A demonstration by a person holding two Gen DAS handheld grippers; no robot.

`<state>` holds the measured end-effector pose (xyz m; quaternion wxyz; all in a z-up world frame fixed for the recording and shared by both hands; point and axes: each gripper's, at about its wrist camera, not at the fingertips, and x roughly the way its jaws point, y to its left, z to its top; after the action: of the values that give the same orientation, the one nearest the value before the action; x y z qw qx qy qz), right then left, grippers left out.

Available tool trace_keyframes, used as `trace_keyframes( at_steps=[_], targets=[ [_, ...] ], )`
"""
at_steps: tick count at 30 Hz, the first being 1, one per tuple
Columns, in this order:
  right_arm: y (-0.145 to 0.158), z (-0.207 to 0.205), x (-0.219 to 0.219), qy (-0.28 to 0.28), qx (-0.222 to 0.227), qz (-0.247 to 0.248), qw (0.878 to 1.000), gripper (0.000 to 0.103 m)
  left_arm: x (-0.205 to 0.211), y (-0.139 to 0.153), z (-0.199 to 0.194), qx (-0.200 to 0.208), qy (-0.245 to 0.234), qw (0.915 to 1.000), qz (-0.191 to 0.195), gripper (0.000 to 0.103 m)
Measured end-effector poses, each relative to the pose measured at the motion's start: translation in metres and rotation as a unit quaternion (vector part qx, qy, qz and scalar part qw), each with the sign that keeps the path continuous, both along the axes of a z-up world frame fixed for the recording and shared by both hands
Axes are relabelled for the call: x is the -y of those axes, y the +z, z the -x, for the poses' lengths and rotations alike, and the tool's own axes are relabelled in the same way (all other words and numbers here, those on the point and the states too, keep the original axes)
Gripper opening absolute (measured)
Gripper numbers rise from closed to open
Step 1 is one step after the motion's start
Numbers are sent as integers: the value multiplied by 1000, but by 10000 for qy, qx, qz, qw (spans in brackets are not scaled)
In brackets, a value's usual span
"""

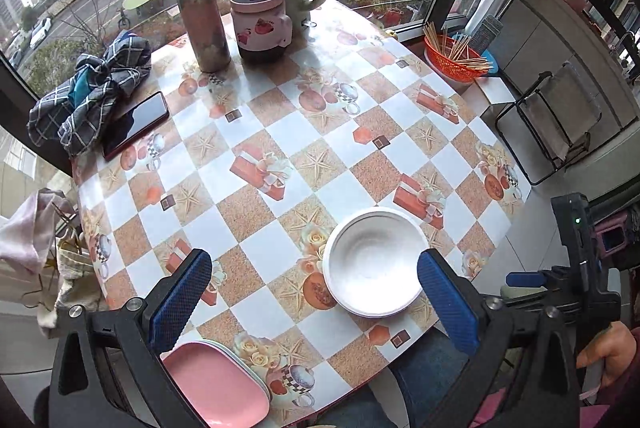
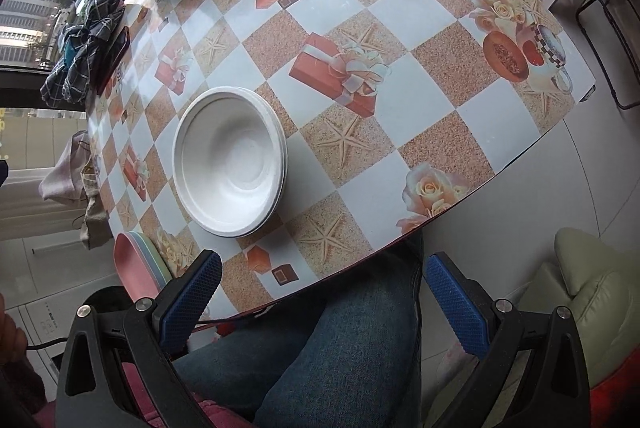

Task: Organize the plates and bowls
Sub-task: 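Move both grippers down to the rim of the white bowl stack, then grasp the bowl stack rim with the left gripper while the right gripper grasps it too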

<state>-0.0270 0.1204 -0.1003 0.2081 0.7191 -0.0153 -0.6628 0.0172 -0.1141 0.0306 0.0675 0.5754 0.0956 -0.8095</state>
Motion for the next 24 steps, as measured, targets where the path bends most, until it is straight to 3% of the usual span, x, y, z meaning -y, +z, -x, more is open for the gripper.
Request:
trace_keyframes(
  at_steps=[3,5,12,20,24],
  targets=[
    [-8,2,11,235,77,-161,9996,103,10,-45,-3,528,333,9964,-568,103],
    [-14,6,17,317,101,-271,9991,103,12,-70,-1,896,519,9925,-654,103],
    [-44,23,40,607,259,-783,9947,103,-6,-113,14,1226,545,9907,-225,103],
    [-64,48,68,1028,-14,-1316,9860,103,-7,-155,28,1611,851,9832,-131,103],
    [-70,57,70,1061,11,-1352,9851,103,-5,-166,26,1682,969,9810,-65,103]
  ],
)
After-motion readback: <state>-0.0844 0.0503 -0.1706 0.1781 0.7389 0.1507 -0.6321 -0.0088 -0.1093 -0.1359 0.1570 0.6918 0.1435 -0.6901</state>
